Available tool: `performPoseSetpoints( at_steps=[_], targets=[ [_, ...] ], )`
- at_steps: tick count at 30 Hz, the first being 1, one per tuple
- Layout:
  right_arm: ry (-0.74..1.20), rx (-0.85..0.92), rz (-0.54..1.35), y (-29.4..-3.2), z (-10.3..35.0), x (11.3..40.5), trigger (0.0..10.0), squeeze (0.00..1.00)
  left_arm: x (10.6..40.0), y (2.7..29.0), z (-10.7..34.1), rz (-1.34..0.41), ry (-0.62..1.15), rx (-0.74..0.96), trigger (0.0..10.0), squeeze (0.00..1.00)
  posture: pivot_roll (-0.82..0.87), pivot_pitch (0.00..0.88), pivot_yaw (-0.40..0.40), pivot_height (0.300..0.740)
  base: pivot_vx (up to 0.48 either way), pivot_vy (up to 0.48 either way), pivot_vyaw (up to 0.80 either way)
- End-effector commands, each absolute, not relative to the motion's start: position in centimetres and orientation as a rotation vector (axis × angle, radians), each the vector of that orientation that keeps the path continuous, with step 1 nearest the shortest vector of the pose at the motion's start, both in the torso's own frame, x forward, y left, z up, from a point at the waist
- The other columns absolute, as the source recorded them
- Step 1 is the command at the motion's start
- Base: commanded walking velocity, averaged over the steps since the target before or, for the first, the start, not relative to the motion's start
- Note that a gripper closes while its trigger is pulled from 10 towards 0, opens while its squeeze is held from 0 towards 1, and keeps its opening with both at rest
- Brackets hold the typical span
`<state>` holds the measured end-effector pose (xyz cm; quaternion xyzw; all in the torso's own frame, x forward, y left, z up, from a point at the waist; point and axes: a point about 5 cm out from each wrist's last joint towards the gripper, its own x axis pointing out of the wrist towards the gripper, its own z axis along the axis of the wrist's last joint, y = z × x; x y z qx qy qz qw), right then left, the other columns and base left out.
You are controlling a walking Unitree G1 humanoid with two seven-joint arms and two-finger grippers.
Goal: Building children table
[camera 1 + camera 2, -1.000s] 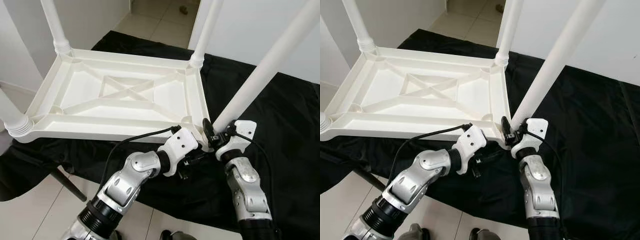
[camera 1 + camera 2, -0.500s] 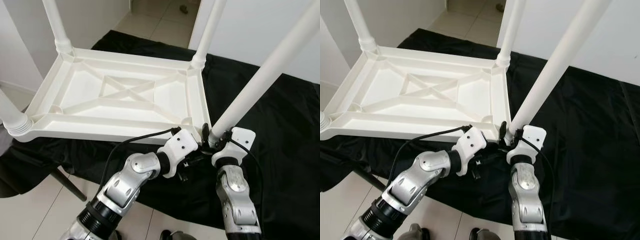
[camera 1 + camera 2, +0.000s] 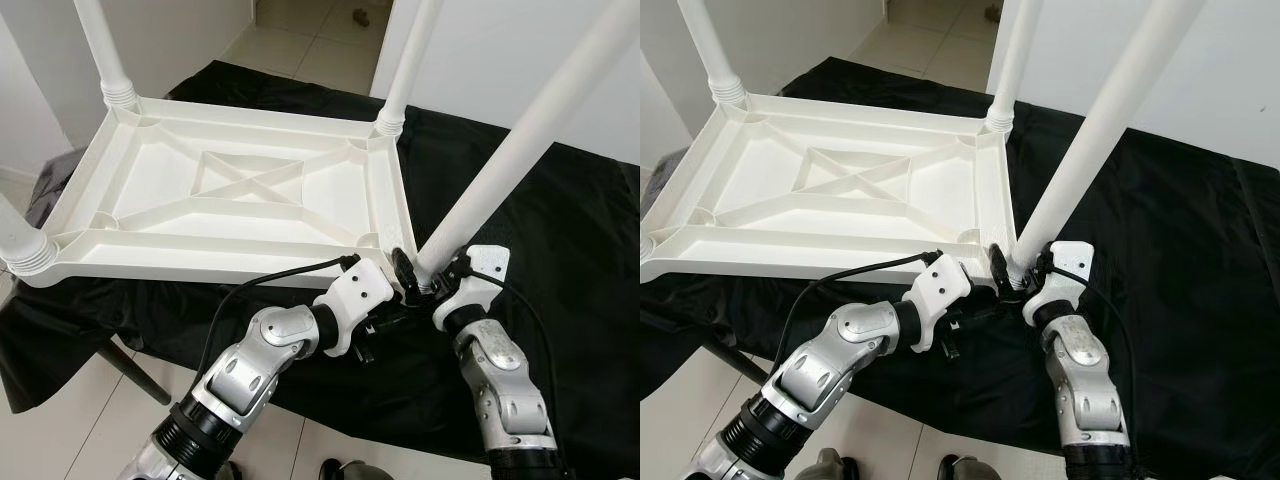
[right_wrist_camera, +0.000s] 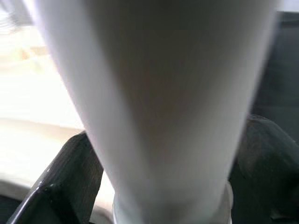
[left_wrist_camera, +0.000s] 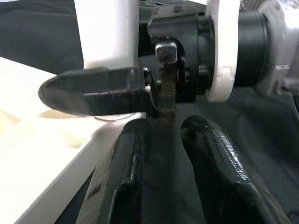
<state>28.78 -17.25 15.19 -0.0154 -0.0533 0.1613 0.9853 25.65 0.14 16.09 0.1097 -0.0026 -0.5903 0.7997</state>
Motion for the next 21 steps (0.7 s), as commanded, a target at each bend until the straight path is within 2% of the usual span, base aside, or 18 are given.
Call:
performPoseSetpoints(
  at_steps=[1, 2, 6, 21],
  targets=[
    [-0.092, -0.028, 0.357, -17.3, 14.7, 28.7, 10.0, 0.0, 25.3, -0.1, 16.1, -1.313, -0.001, 0.245, 10.0, 0.0, 0.02, 0.136, -0.071, 0.74, 0.0, 0.0, 0.0],
    [-0.088, -0.058, 0.482, -17.4, 14.9, 29.0, 10.0, 0.0, 25.4, -0.1, 16.2, -1.313, -0.001, 0.248, 10.0, 0.0, 0.03, 0.13, -0.063, 0.74, 0.0, 0.0, 0.0],
    [-0.079, -0.126, 0.593, -18.1, 15.3, 29.9, 10.0, 0.0, 25.5, 0.1, 16.2, -1.316, 0.002, 0.252, 10.0, 0.0, 0.04, 0.126, -0.061, 0.74, 0.0, 0.0, 0.0],
    [-0.044, -0.205, 0.679, -19.6, 15.3, 31.8, 10.0, 0.0, 25.5, 1.6, 16.0, -1.322, 0.032, 0.254, 10.0, 0.0, 0.05, 0.119, -0.066, 0.74, 0.0, 0.0, 0.0]
  ],
)
